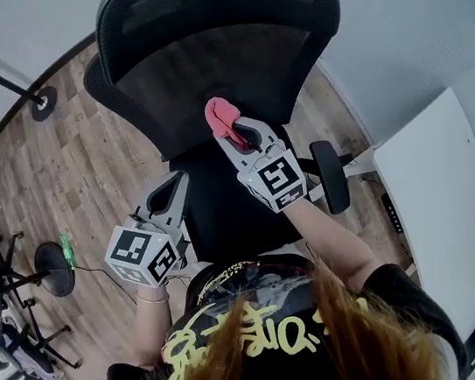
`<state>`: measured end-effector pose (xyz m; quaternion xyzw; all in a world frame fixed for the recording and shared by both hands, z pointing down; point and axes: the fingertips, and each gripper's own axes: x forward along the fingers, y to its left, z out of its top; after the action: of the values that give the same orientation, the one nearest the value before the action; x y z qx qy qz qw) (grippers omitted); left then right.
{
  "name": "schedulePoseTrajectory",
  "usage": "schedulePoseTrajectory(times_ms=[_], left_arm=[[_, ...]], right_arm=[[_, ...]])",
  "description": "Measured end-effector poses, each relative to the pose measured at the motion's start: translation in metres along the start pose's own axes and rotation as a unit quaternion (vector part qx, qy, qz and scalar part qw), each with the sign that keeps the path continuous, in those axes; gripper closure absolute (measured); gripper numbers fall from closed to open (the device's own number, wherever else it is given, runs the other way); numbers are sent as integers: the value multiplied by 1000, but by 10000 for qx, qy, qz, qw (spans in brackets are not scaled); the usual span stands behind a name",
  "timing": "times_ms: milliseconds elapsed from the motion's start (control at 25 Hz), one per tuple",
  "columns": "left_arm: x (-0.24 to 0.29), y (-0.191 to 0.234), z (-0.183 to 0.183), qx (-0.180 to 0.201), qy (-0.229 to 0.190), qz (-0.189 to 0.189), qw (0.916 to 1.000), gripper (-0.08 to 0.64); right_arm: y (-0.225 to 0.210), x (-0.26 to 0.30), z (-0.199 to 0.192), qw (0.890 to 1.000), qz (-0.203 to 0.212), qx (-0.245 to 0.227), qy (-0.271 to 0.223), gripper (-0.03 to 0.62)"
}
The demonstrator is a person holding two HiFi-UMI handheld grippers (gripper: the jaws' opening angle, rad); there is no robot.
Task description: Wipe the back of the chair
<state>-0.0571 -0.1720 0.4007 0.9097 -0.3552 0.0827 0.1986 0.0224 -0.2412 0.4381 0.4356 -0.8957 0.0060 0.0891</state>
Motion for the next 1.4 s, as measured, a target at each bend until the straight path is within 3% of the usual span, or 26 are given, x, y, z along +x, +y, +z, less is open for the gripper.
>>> schedulePoseTrajectory(times_ms=[320, 760, 960, 1200, 1400], left_arm=[[14, -19, 1, 31, -114, 193, 9997, 571], [26, -42, 3, 59, -378, 458, 9982, 571], [18, -47, 3, -2, -471, 721, 9963, 571], [6, -45, 10, 21, -654, 948, 9933, 571], [5, -47, 4, 36, -662, 956, 9932, 571]], right_arm=[[-22, -46, -3, 9999, -66, 4, -125, 520], [-43, -98, 14, 9969, -110, 335, -704, 520], [-44, -109, 10, 9958, 79, 529, -742, 520], [-40, -117, 9, 9965, 206, 360, -725, 520], [-35, -113, 10, 9953, 346, 435, -797, 520]])
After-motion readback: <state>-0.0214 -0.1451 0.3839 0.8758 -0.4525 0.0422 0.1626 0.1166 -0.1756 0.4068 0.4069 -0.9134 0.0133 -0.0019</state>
